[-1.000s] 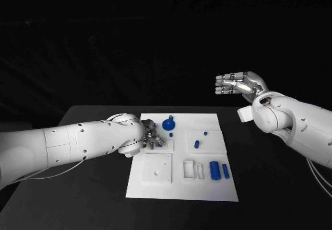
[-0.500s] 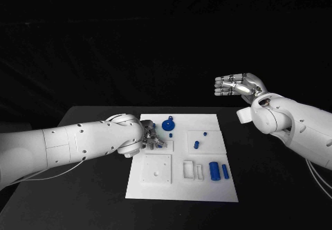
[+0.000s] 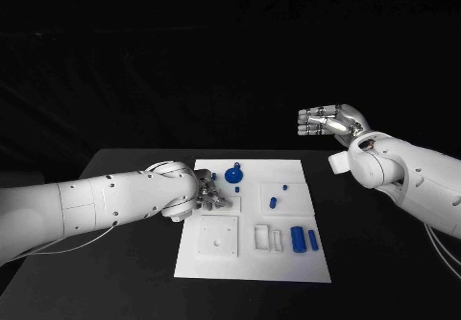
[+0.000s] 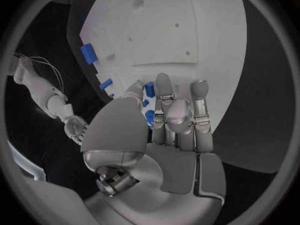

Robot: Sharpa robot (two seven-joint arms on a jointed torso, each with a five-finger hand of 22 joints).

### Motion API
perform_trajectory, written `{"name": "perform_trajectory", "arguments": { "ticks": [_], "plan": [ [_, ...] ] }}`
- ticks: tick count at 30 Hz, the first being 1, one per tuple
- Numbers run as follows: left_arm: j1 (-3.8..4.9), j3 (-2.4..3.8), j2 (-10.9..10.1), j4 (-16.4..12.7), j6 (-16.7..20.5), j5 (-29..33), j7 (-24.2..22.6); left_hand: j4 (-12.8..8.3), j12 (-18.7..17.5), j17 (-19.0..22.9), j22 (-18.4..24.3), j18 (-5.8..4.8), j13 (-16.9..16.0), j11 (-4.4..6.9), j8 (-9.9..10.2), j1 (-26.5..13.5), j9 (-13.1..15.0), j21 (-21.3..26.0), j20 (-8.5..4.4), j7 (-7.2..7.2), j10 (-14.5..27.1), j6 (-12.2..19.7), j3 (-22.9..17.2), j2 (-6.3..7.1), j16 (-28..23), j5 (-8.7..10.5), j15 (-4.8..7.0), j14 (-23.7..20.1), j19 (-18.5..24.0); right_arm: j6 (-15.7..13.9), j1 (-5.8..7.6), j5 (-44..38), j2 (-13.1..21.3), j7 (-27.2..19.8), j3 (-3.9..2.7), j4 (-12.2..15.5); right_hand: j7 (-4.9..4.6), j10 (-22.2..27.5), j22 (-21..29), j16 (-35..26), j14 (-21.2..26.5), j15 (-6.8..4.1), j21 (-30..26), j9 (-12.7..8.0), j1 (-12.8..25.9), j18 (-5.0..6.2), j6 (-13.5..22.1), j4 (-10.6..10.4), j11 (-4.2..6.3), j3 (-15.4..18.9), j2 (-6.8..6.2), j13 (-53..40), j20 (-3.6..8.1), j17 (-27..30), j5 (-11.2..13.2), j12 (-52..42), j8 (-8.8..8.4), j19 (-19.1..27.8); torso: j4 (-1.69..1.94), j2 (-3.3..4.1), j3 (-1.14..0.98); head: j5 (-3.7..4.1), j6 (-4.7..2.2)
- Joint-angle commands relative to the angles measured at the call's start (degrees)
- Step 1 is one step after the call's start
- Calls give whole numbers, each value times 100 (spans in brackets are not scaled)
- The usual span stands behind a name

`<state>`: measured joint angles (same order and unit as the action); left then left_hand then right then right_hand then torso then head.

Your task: Assemble the parts on the task board

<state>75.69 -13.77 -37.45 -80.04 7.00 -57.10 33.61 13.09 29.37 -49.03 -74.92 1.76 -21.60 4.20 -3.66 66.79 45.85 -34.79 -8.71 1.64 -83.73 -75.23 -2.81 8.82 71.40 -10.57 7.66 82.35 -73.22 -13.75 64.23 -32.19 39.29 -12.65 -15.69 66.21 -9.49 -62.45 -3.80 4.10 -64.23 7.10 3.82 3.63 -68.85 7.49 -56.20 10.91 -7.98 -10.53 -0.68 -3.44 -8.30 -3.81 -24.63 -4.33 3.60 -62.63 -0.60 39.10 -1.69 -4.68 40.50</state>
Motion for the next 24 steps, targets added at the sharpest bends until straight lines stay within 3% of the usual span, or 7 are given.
{"name": "perform_trajectory", "arguments": {
  "ticks": [1, 7, 8, 13, 22, 23, 24],
  "plan": [
    [-3, 2, -14, -17, 66, -14, -62, 86, 30, -16, -97, -20, -11, -11, -16, -24, 34, 34, 7, -30, -306, -18, 1, 68, 17, 146, -5, 6, -47, 80, -4, -40, -3, -23, -3, 3, 3, 48, 7, -34, 40, 14, 0, 3, -44, 86, 51, -11, -3, 39, 12, 8, 8, 9, 16, 25, -4, 51, -4, 2, -2, -7, -9],
    [-4, 5, -89, -76, 127, 7, -79, 286, 27, -8, -97, -19, -15, -20, -12, -173, 72, 37, 9, -42, -305, -5, 85, 267, 16, 760, -8, 0, -43, 76, -7, -39, 1, -23, -3, 4, 3, 53, 8, -33, 52, 18, 0, 3, -46, 87, 56, -9, -4, 51, 16, 8, 3, 9, 18, 24, -4, 63, -5, 4, -2, -17, -32],
    [-4, 11, -109, -99, 153, 14, -82, 333, 15, 0, -98, -25, -2, -19, -5, -283, 59, 40, -4, -47, -305, 28, 267, 393, 7, 778, 1, -11, -33, 75, -8, -38, 1, -23, -3, 3, 3, 53, 7, -33, 53, 18, 1, 3, -46, 88, 57, -9, -5, 53, 17, 8, 3, 9, 18, 24, -3, 64, -5, 4, -2, -17, -33],
    [-3, 70, -196, -195, 187, 106, -71, 368, -5, 17, -99, -43, 44, -29, -9, -434, -70, 41, -28, -74, -303, 142, 1242, 440, -20, 777, 12, -28, -26, 73, -12, -37, 1, -23, -3, -4, 1, 57, 8, -33, 59, 19, 1, 3, -50, 89, 63, -6, -6, 59, 21, 9, 0, 10, 15, 24, -4, 71, -12, 3, -2, -26, -53],
    [3, 348, -294, -232, 107, 288, -44, 371, -33, 53, -94, -47, 90, -38, 1, -469, -236, 55, -28, -94, -299, 188, 1071, 360, -73, 767, 10, -47, -16, 72, -15, -35, 1, -19, -3, -14, 0, 59, 7, -33, 68, 22, 1, 3, -52, 93, 69, 0, -8, 75, 27, 8, -6, 10, 11, 21, -3, 81, -7, -1, -11, -43, -109],
    [6, 402, -300, -210, 69, 313, -40, 360, -47, 71, -93, -43, 87, -46, 2, -375, -276, 61, -13, -105, -298, 212, 978, 273, -85, 653, -2, -50, -11, 72, -15, -35, 1, -18, -3, -16, 0, 59, 7, -33, 68, 22, 1, 3, -52, 93, 69, 0, -8, 75, 27, 8, -6, 10, 11, 21, -3, 81, -9, 0, -11, -45, -110],
    [14, 454, -303, -177, 20, 340, -41, 281, -75, 105, -90, -37, 87, -64, -3, -126, -334, 71, -3, -117, -297, 225, 825, 40, -108, -156, -8, -62, -3, 73, -15, -35, 2, -17, -3, -19, 0, 59, 7, -33, 68, 22, 1, 3, -52, 93, 69, 0, -8, 75, 27, 8, -6, 10, 11, 21, -3, 81, -12, 1, -10, -45, -113]
  ]
}}
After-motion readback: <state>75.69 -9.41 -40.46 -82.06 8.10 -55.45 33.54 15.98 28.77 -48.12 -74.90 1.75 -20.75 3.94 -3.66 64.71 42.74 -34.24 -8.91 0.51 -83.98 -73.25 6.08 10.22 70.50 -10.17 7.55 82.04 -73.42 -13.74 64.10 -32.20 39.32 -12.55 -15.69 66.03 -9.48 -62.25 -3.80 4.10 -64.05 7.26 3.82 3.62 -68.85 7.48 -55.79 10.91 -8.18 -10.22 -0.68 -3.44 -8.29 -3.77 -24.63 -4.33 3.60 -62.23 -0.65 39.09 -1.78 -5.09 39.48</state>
